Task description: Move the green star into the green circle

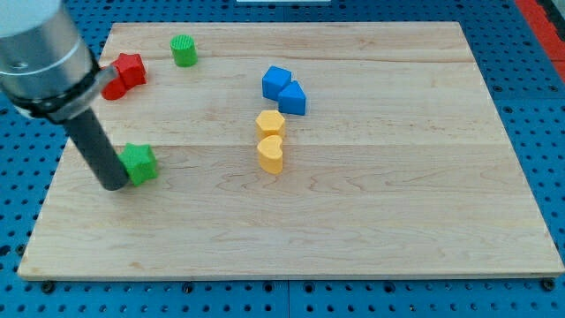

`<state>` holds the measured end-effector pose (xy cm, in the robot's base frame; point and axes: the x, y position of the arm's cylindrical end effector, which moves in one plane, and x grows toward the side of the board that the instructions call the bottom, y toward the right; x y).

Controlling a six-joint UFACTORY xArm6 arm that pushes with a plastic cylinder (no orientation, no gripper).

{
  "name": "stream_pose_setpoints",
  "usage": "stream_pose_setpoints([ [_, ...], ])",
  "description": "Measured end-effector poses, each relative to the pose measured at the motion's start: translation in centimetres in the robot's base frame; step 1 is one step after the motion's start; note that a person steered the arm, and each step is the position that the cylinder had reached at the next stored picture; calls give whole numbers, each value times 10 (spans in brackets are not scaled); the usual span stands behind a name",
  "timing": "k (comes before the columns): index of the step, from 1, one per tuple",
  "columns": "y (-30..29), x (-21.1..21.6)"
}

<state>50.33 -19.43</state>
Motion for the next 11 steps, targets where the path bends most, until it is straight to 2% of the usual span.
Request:
stream_pose_setpoints([
  [1,49,-37],
  [2,123,-56],
  [3,81,-89],
  [4,70,-55],
  [5,4,-54],
  [6,-53,-72],
  [8,36,-140],
  [9,9,-89],
  [10,38,-81],
  [11,85,-124],
])
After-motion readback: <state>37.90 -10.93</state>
